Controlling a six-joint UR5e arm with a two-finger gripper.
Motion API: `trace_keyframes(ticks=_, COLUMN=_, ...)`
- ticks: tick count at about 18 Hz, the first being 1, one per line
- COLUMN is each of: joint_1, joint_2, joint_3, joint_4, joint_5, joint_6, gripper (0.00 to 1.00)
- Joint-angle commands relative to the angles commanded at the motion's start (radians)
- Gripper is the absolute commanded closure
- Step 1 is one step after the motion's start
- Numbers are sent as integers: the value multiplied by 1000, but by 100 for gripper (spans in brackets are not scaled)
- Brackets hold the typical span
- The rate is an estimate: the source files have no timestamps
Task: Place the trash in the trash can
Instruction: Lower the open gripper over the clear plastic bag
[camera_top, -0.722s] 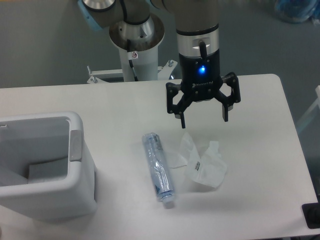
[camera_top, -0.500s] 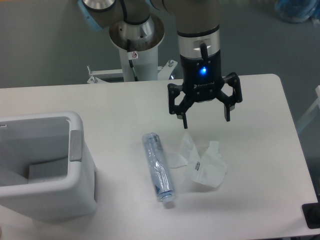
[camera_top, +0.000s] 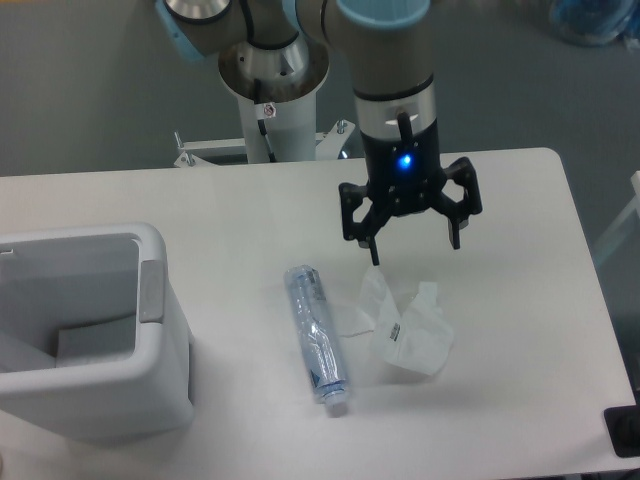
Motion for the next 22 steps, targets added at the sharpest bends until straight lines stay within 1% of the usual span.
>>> trace_keyframes(ticks=1, joint_1=0, joint_2=2, joint_3=-22, joint_4=14, joint_5=0, joint_6=0, gripper=0)
trace_keyframes(ticks=5, joint_1=-2, joint_2=-15, joint_3=-55, joint_4=19, joint_5=2, joint_6=0, gripper=0)
trace_keyframes(ticks=8, joint_1=-3, joint_2=-41, joint_3=-54, joint_4=23, joint_5=0, joint_6=11, gripper=0)
trace_keyframes(ticks=11, joint_1=-5, joint_2=-90, joint_3=-56, joint_4=23, joint_5=3, joint_6=14, gripper=0)
trace_keyframes(ticks=15, joint_1=-6, joint_2=-149, joint_3=-75, joint_4=19, joint_5=14, joint_6=55, gripper=0)
trace_keyframes(ticks=16, joint_1=-9, joint_2=-156, joint_3=-88, joint_4=19, joint_5=24, joint_6=86, gripper=0)
trace_keyframes(ticks=18, joint_1=-14, joint_2=-161, joint_3=-135, joint_4=22, joint_5=35, joint_6=158, gripper=0)
trace_keyframes(ticks=20, joint_1=-15, joint_2=-172, joint_3=-154, joint_4=20, joint_5=38, joint_6=179, gripper=0)
trace_keyframes(ticks=22, joint_1=-15, joint_2=-190, joint_3=-152, joint_4=22, joint_5=40, joint_6=179, gripper=0)
